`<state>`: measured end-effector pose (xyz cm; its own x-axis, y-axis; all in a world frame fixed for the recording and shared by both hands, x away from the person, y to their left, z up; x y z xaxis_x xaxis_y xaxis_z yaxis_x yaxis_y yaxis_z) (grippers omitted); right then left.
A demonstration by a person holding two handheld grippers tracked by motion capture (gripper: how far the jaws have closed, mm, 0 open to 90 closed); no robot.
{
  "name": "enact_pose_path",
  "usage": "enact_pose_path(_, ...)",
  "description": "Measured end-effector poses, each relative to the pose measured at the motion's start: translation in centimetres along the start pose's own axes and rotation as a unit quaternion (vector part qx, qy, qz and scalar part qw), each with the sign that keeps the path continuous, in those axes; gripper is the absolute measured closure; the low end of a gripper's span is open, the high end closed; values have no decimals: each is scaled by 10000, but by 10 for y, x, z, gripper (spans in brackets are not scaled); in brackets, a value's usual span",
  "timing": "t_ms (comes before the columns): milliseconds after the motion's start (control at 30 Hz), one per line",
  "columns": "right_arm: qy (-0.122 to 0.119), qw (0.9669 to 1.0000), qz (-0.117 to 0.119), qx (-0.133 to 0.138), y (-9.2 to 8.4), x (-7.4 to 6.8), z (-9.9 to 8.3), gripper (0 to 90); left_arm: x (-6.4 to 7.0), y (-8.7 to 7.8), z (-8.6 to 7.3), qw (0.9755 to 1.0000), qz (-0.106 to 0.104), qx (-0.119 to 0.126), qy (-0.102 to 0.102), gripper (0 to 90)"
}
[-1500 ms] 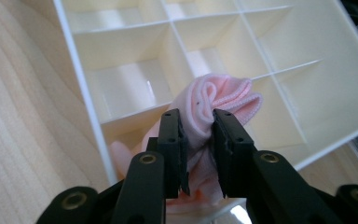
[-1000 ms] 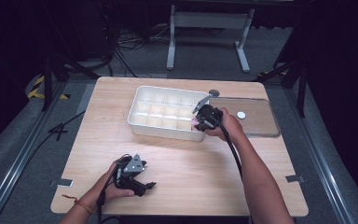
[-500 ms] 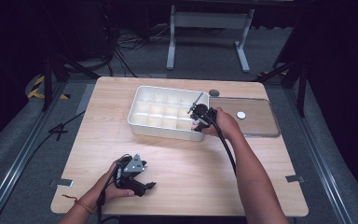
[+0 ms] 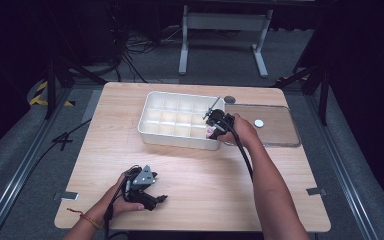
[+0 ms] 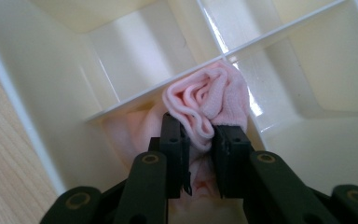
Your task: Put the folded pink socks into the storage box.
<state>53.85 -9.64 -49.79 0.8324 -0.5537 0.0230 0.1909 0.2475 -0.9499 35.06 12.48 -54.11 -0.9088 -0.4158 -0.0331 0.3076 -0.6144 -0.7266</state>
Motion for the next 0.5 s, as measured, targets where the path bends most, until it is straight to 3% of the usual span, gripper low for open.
enact_pose_path(500,62,9993,-184,315,-11,1,-1,699,0,0,0,10000,-5,12,-15,146)
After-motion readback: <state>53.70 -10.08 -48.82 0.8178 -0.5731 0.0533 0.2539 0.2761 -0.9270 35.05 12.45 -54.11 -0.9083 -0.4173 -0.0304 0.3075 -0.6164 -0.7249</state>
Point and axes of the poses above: each handheld gripper's, and its own axes: y roughly forward along the jaws, z roughly out of its top, x roughly to its right, the point moved 8 cm from there along y, roughly forward along the jaws, and after that the axes turned 4 degrees about y, right-handed, at the moved point
